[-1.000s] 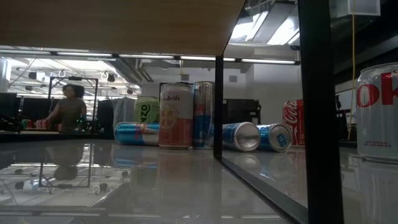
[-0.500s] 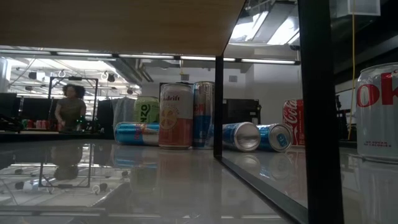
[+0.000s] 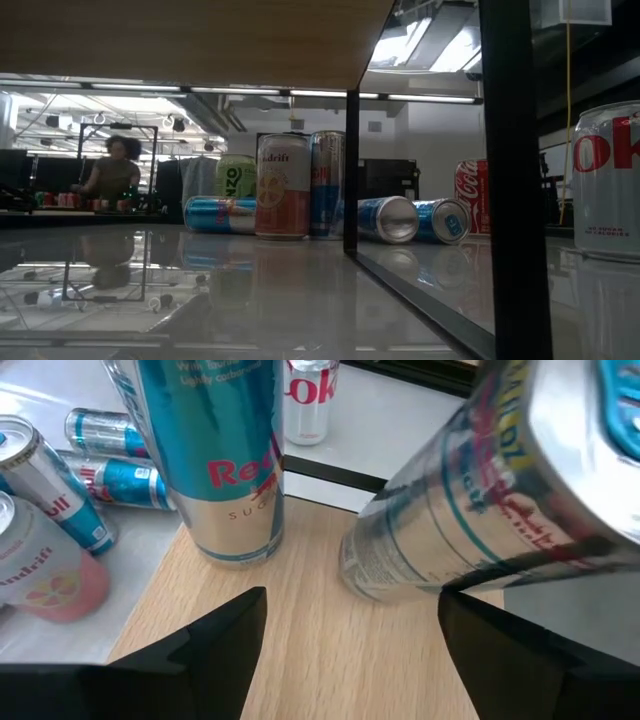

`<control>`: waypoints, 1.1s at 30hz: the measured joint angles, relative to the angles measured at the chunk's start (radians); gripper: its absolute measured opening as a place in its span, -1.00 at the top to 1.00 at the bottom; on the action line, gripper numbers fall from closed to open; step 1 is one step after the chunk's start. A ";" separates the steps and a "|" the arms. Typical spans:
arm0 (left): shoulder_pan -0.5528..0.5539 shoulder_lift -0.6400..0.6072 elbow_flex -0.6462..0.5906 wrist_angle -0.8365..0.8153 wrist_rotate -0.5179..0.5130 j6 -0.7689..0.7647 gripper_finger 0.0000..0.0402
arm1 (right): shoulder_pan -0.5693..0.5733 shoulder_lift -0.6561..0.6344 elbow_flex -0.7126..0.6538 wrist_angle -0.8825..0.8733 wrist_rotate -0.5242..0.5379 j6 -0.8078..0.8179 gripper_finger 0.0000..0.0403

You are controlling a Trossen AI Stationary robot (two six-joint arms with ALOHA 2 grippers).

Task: Place canned beverage on shelf
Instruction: Put the blue soda can on the shelf aligned with the blue soda can

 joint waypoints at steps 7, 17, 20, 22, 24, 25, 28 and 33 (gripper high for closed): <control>0.001 -0.002 0.000 0.006 -0.003 0.000 -0.47 | 0.000 0.001 -0.001 -0.006 0.062 0.000 -0.63; 0.000 -0.002 0.000 0.002 -0.002 0.000 -0.47 | -0.001 0.001 -0.001 -0.005 0.080 -0.001 -0.63; 0.002 -0.002 0.000 0.000 0.000 0.000 -0.47 | -0.001 0.001 -0.001 -0.005 0.081 -0.001 -0.63; 0.002 -0.002 0.000 0.000 0.000 0.000 -0.47 | -0.001 0.001 -0.001 -0.006 0.097 -0.001 -0.63; 0.002 -0.002 0.000 0.000 0.000 0.000 -0.47 | -0.001 0.001 -0.001 -0.014 0.122 -0.001 -0.63; 0.002 -0.002 0.000 0.000 0.001 0.000 -0.47 | -0.001 0.001 -0.001 -0.018 0.137 -0.001 -0.63; 0.002 -0.002 0.000 0.000 0.001 0.000 -0.47 | 0.000 -0.002 -0.001 -0.029 0.150 -0.002 -0.63; 0.002 -0.002 0.000 0.001 0.003 0.000 -0.47 | 0.000 -0.019 -0.001 -0.058 0.160 -0.002 -0.63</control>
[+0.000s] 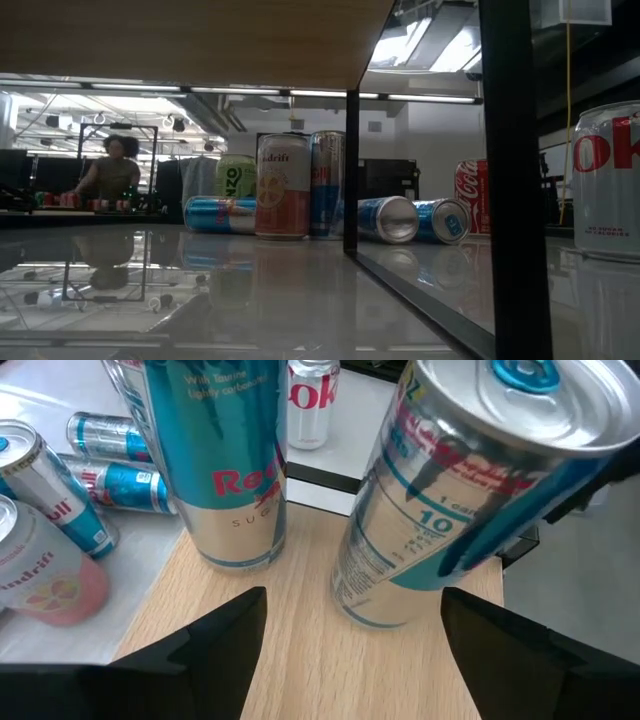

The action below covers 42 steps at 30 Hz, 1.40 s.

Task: Place canned beverage on shelf
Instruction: Put the blue soda can on the shelf aligned with the blue soda can

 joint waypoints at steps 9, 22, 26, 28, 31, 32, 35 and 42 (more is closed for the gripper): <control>-0.001 0.000 0.000 0.010 0.047 0.000 -0.47 | 0.020 -0.018 0.000 -0.019 -0.048 0.002 -0.63; 0.026 0.000 0.000 0.038 0.039 0.000 -0.47 | -0.022 -0.018 0.001 -0.098 -0.120 0.077 -0.63; 0.043 0.000 0.000 0.039 0.041 0.000 -0.47 | -0.023 -0.018 0.001 -0.124 -0.121 0.077 -0.63; 0.049 0.000 0.000 0.039 0.040 0.000 -0.47 | -0.022 -0.018 0.001 -0.140 -0.108 0.077 -0.63; 0.056 0.000 0.000 0.038 0.039 0.000 -0.47 | -0.021 -0.018 0.001 -0.163 -0.092 0.090 -0.63; 0.057 0.000 0.000 0.038 0.039 0.000 -0.47 | -0.021 -0.018 0.001 -0.172 -0.090 0.096 -0.63; 0.058 0.000 0.000 0.038 0.038 0.000 -0.47 | -0.022 -0.018 0.001 -0.188 -0.080 0.097 -0.63; 0.058 0.000 0.000 0.038 0.040 0.000 -0.47 | -0.027 -0.018 0.001 -0.196 -0.074 0.099 -0.63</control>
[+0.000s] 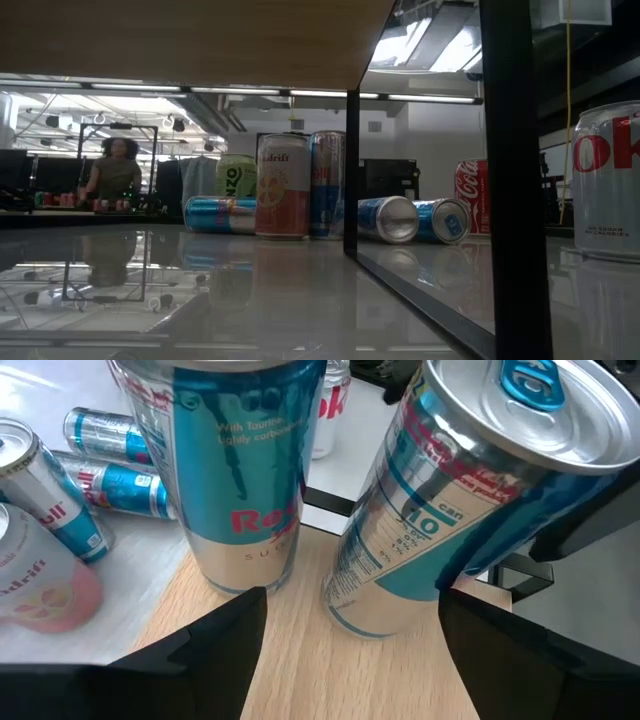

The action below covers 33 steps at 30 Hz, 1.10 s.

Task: Place canned beverage on shelf
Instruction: Put the blue soda can on the shelf aligned with the blue soda can

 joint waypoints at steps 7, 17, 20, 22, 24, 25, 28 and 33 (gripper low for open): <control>0.000 0.000 0.000 0.000 0.020 0.000 -0.47 | 0.008 -0.019 0.000 -0.006 -0.012 -0.004 -0.63; -0.002 0.001 0.000 0.002 0.025 -0.001 -0.47 | 0.034 -0.042 0.000 -0.051 -0.023 -0.004 -0.63; -0.002 0.001 0.000 0.012 0.028 -0.001 -0.47 | 0.033 -0.042 0.000 -0.068 -0.052 0.028 -0.63; -0.002 0.001 0.000 0.020 0.029 -0.001 -0.47 | 0.027 -0.042 0.000 -0.081 -0.052 0.046 -0.63; -0.002 0.001 0.000 0.022 0.029 -0.001 -0.47 | 0.026 -0.042 0.000 -0.091 -0.051 0.047 -0.63; -0.002 0.001 0.000 0.022 0.029 -0.001 -0.47 | 0.024 -0.042 0.000 -0.091 -0.047 0.047 -0.63; -0.002 0.001 0.000 0.022 0.029 -0.001 -0.47 | 0.017 -0.042 0.000 -0.093 -0.038 0.048 -0.63; -0.002 0.001 0.000 0.022 0.029 -0.001 -0.47 | -0.001 -0.042 0.000 -0.112 -0.033 0.048 -0.63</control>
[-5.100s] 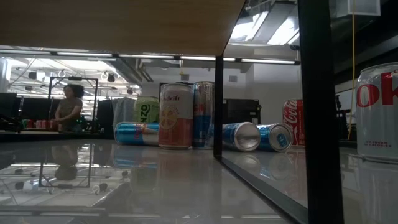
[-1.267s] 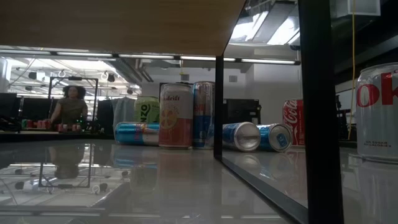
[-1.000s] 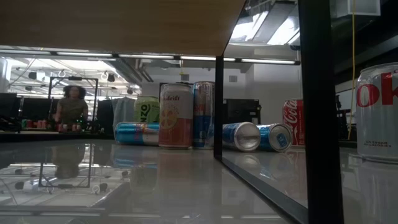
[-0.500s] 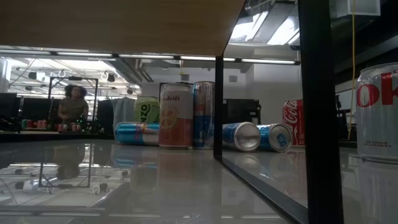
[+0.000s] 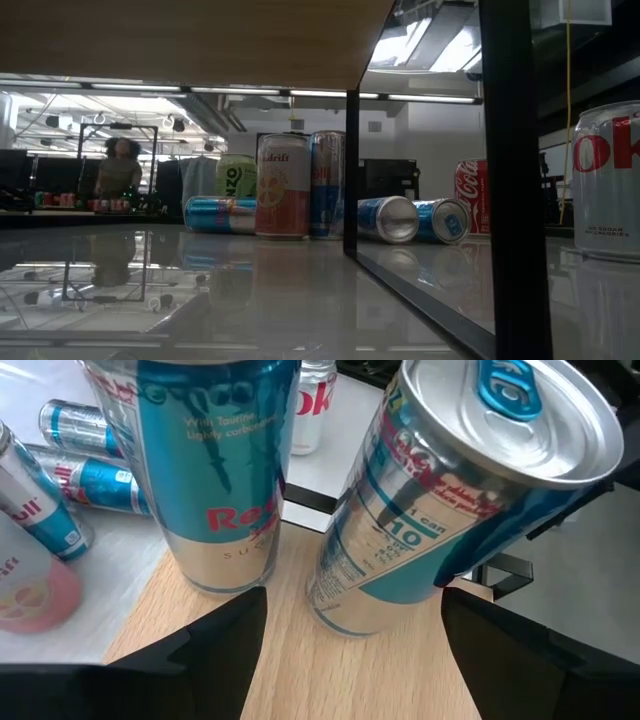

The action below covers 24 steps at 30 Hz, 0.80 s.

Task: Place canned beverage on shelf
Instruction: Put the blue soda can on the shelf aligned with the blue soda can

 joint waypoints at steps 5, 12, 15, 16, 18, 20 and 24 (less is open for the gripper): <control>0.001 0.000 0.000 0.000 -0.004 0.000 -0.47 | -0.008 0.000 0.000 -0.012 -0.004 -0.002 -0.63; 0.017 0.000 0.000 0.000 -0.007 0.000 -0.47 | -0.008 0.000 0.000 -0.043 0.009 -0.002 -0.63; 0.021 0.000 0.000 0.000 -0.007 0.000 -0.47 | -0.008 0.000 0.000 -0.052 0.009 -0.002 -0.63; 0.022 0.000 0.000 0.000 -0.007 0.000 -0.47 | -0.008 0.000 0.000 -0.052 0.011 -0.002 -0.63; 0.021 0.000 0.000 0.000 -0.008 0.000 -0.47 | -0.008 0.000 0.000 -0.052 0.033 -0.002 -0.63; 0.021 0.000 0.000 0.000 -0.008 0.000 -0.47 | -0.008 0.000 0.000 -0.052 0.054 -0.002 -0.63; 0.021 0.000 0.000 0.000 -0.008 0.001 -0.47 | -0.008 0.000 0.000 -0.052 0.063 -0.002 -0.63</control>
